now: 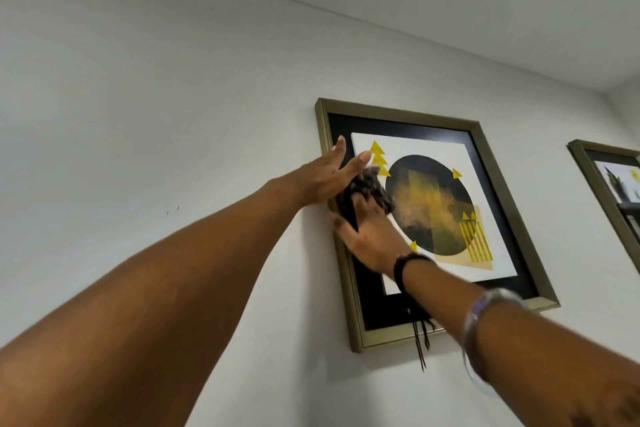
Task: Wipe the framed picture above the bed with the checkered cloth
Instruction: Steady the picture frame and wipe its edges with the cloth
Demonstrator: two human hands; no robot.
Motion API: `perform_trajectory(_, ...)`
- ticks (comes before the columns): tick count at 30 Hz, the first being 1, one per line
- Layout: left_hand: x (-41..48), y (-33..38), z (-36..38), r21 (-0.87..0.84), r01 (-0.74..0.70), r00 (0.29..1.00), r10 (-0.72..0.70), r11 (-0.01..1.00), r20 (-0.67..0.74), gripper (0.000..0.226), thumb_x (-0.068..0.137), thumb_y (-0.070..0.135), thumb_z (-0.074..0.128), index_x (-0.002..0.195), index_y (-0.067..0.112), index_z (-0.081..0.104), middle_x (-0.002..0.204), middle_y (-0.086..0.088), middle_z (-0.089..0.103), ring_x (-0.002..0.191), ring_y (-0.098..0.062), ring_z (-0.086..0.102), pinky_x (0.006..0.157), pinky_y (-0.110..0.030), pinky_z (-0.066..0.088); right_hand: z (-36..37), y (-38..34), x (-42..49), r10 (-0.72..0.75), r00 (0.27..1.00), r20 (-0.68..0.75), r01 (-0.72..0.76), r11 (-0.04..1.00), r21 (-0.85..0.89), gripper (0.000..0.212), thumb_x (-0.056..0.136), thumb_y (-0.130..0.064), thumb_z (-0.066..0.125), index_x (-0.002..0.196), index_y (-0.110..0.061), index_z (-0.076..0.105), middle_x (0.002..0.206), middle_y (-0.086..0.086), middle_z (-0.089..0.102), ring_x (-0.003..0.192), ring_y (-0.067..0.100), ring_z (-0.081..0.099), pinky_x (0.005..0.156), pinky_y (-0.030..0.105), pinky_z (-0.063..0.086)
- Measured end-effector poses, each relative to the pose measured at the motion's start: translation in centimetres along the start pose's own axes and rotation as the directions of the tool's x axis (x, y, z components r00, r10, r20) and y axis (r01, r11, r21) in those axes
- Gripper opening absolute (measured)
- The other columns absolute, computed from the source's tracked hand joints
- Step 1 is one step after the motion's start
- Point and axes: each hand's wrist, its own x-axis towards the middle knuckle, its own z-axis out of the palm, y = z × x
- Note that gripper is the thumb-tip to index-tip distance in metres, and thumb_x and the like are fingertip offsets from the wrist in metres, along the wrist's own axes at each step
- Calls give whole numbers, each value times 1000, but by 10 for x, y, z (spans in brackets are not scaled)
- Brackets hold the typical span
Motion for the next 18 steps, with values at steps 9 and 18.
perform_trajectory(9, 3, -2, 2, 44, -10, 1000, 9, 999, 2, 107, 79, 84, 27, 155, 21, -15, 167, -2, -11, 154, -17, -4, 125, -48, 6, 29, -9, -47, 101, 989, -111, -81, 982, 173, 81, 85, -63, 49, 148, -16, 30, 154, 8, 35, 144, 21, 30, 118, 31, 24)
perform_trajectory(18, -7, -19, 10, 641, -201, 979, 166, 741, 115, 156, 46, 94, 55, 153, 8, -20, 164, -10, -23, 151, -24, -22, 125, -42, -2, 29, 23, -153, -107, 994, 9, 107, 991, -76, 67, 87, -57, 52, 140, -17, 43, 141, 0, 49, 130, 14, 46, 108, 27, 40)
